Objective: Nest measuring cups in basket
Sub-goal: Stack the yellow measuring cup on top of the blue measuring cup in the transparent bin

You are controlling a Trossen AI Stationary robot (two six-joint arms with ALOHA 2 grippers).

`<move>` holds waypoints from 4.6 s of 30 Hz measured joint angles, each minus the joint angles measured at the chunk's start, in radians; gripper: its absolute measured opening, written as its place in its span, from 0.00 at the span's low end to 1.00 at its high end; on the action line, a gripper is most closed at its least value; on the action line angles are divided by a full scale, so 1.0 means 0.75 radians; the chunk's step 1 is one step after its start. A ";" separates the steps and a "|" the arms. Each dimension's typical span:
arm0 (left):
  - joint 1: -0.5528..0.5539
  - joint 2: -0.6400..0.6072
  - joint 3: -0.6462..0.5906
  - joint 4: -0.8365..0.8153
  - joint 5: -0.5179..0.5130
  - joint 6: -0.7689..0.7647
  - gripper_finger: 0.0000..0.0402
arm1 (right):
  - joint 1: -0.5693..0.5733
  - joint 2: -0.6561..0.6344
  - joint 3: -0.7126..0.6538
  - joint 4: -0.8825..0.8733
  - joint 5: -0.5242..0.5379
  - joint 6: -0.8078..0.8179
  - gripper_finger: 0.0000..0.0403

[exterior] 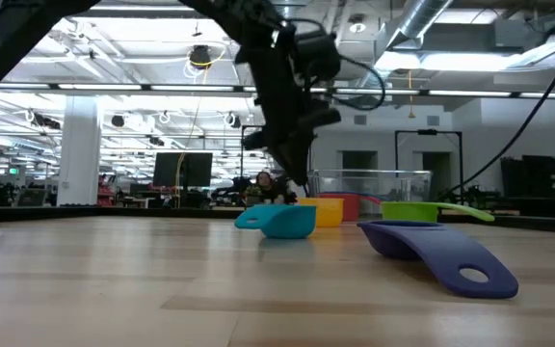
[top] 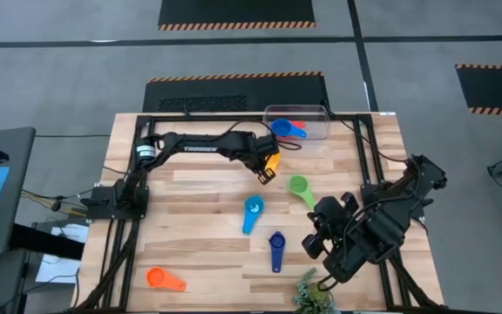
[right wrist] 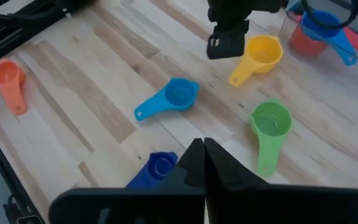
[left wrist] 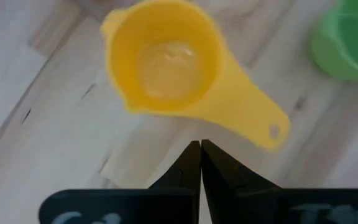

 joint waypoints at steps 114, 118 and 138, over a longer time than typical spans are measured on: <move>-0.327 -1.469 -1.494 0.217 -0.265 0.060 0.00 | -0.577 0.026 -0.627 0.353 0.345 -0.453 0.04; -0.230 -1.688 -1.656 0.579 -0.267 0.056 0.00 | -0.744 0.026 -0.694 0.856 0.303 -0.902 0.03; 0.120 -1.770 -1.751 0.949 -0.228 0.093 0.00 | -1.415 0.026 -0.622 1.539 -0.845 -1.778 0.04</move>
